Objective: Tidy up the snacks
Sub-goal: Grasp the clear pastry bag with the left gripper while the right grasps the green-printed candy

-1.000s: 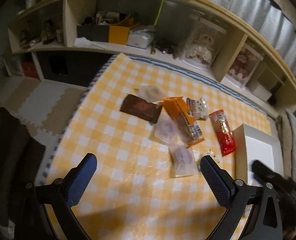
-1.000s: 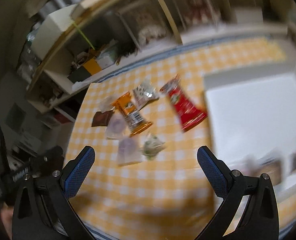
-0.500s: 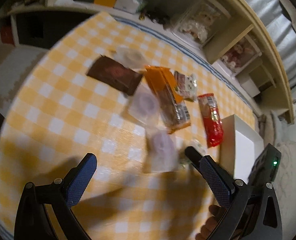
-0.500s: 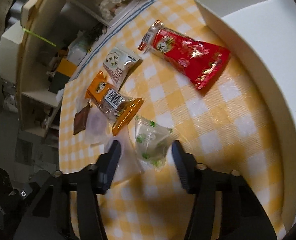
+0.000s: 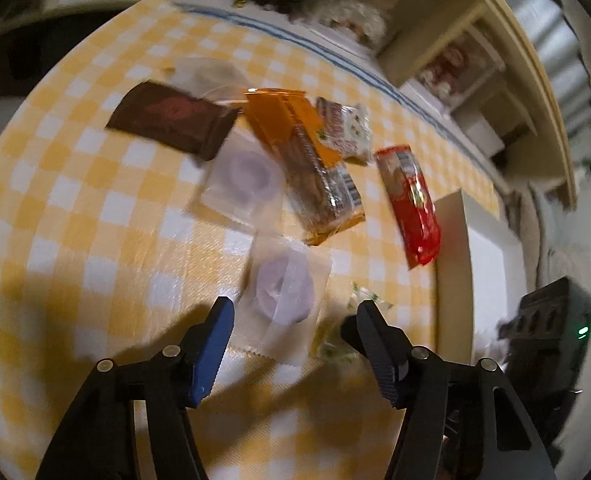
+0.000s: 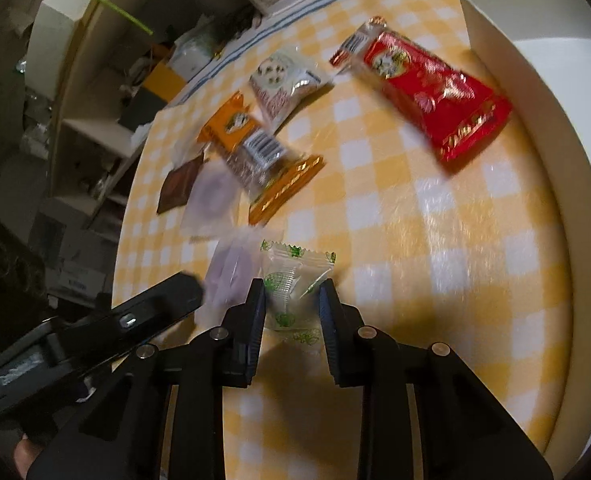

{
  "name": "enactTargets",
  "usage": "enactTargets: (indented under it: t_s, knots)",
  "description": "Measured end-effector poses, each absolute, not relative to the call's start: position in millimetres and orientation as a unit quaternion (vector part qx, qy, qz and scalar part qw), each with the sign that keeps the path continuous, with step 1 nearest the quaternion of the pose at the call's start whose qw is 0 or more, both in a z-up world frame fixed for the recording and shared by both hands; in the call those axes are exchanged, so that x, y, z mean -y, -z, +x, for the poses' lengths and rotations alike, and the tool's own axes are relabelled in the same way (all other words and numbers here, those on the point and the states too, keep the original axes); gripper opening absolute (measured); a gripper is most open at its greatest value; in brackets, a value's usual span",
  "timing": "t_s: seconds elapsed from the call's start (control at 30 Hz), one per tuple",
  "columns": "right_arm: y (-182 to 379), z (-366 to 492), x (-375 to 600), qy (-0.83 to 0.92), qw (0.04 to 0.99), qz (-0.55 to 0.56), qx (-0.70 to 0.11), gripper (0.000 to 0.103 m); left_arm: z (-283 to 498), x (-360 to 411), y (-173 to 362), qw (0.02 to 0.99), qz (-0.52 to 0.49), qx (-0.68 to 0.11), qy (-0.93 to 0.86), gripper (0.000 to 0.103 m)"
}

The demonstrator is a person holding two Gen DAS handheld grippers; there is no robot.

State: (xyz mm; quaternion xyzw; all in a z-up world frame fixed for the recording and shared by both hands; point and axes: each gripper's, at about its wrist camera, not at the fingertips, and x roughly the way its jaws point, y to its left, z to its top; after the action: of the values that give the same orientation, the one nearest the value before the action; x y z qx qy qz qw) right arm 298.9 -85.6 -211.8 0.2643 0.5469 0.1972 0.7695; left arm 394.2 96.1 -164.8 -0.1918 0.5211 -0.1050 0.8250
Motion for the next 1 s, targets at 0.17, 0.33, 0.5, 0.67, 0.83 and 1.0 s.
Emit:
enactTargets:
  t_s: [0.17,0.33,0.5,0.67,0.83,1.0]
  knots:
    - [202.0,291.3,95.8,-0.171,0.782,0.241,-0.549,0.027,394.1,-70.6,162.2,0.840,-0.116,-0.518,0.114,0.062]
    - [191.0,291.8,106.5,-0.146,0.809,0.192,-0.536,0.027,391.5,-42.6,171.3,0.842,-0.052,-0.526,0.104,0.062]
    - [182.9,291.7,110.7,-0.145,0.820,0.165,-0.528,0.027,397.4,-30.5,181.9,0.848,-0.021,-0.522,0.093,0.062]
    - [176.3,293.2,110.5,-0.145,0.828,0.149,-0.520,0.027,398.0,-22.7,185.6,0.848,0.002,-0.523,0.086,0.062]
    - [173.4,293.5,110.1,-0.146,0.832,0.142,-0.515,0.027,394.8,-21.4,184.2,0.849,0.006,-0.522,0.075,0.047]
    - [167.1,291.7,111.1,-0.151,0.837,0.131,-0.509,0.027,385.9,-32.1,161.8,0.861,-0.022,-0.503,0.068,0.046]
